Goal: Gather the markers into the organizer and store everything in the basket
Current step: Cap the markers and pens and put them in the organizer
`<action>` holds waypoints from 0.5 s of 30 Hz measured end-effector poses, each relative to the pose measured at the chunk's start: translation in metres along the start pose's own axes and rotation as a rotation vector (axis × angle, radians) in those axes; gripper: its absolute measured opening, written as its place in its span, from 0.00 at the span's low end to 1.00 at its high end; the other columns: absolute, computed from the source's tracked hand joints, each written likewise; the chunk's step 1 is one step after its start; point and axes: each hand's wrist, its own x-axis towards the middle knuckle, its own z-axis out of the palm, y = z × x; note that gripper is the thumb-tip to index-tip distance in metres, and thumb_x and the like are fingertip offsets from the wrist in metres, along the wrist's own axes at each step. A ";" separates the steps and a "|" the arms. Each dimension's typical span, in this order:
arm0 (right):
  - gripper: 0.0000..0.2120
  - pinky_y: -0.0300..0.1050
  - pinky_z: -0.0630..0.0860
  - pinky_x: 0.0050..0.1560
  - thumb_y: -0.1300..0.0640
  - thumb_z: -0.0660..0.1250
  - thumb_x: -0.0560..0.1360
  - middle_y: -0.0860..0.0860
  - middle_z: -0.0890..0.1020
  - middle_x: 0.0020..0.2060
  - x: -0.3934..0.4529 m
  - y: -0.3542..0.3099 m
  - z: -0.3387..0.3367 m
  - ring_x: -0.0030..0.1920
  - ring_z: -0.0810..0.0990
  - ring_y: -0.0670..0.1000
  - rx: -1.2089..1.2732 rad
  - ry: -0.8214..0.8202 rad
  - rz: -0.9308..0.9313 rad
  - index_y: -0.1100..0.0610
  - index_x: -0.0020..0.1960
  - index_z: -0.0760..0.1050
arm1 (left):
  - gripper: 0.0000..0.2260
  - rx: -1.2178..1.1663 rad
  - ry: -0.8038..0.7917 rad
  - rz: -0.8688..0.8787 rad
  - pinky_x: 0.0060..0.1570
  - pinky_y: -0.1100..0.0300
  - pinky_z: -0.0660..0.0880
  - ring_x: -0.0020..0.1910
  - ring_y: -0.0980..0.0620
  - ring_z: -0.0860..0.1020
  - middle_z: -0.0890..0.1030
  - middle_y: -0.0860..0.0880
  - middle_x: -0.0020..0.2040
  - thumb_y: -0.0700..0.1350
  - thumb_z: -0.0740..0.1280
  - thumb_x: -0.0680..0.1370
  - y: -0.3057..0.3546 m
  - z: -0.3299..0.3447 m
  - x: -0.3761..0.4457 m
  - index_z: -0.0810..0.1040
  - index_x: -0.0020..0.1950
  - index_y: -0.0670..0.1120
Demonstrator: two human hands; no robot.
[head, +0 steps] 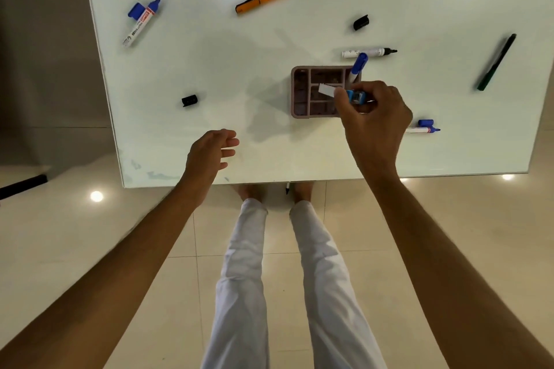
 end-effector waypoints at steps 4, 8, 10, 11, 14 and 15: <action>0.18 0.18 0.67 0.46 0.44 0.74 0.76 0.53 0.85 0.50 0.013 0.004 0.015 0.40 0.77 0.40 -0.047 -0.045 -0.021 0.58 0.57 0.83 | 0.16 -0.011 0.002 -0.005 0.63 0.47 0.76 0.61 0.45 0.83 0.87 0.49 0.58 0.52 0.60 0.85 -0.008 -0.002 -0.006 0.82 0.63 0.46; 0.21 0.18 0.68 0.42 0.42 0.74 0.76 0.52 0.85 0.51 0.022 0.008 0.021 0.45 0.79 0.44 -0.089 -0.041 -0.006 0.57 0.59 0.82 | 0.15 -0.020 0.014 -0.023 0.57 0.52 0.77 0.60 0.45 0.83 0.87 0.49 0.58 0.52 0.59 0.85 -0.019 0.000 -0.012 0.82 0.62 0.46; 0.21 0.19 0.68 0.42 0.41 0.74 0.76 0.52 0.86 0.50 0.025 0.009 0.021 0.45 0.80 0.44 -0.110 -0.039 -0.013 0.56 0.58 0.82 | 0.15 -0.021 0.018 -0.030 0.56 0.52 0.77 0.59 0.45 0.83 0.87 0.49 0.57 0.52 0.59 0.85 -0.025 0.001 -0.015 0.82 0.61 0.47; 0.21 0.20 0.68 0.42 0.41 0.74 0.75 0.51 0.86 0.50 0.026 0.010 0.020 0.45 0.80 0.44 -0.117 -0.040 -0.017 0.56 0.58 0.82 | 0.15 -0.023 0.020 -0.033 0.56 0.52 0.77 0.59 0.46 0.83 0.87 0.50 0.57 0.52 0.59 0.85 -0.027 0.001 -0.016 0.82 0.61 0.47; 0.21 0.21 0.66 0.42 0.40 0.74 0.75 0.51 0.86 0.48 0.027 0.015 0.020 0.45 0.82 0.46 -0.136 -0.051 -0.019 0.56 0.56 0.83 | 0.15 -0.032 0.027 -0.039 0.57 0.52 0.77 0.57 0.48 0.84 0.87 0.50 0.57 0.52 0.59 0.85 -0.033 0.003 -0.021 0.83 0.61 0.48; 0.20 0.20 0.65 0.41 0.41 0.74 0.75 0.51 0.86 0.47 0.026 0.016 0.019 0.45 0.82 0.46 -0.146 -0.065 -0.017 0.57 0.56 0.83 | 0.15 -0.038 0.031 -0.039 0.57 0.52 0.77 0.56 0.49 0.83 0.87 0.50 0.56 0.52 0.59 0.85 -0.034 0.003 -0.024 0.83 0.61 0.48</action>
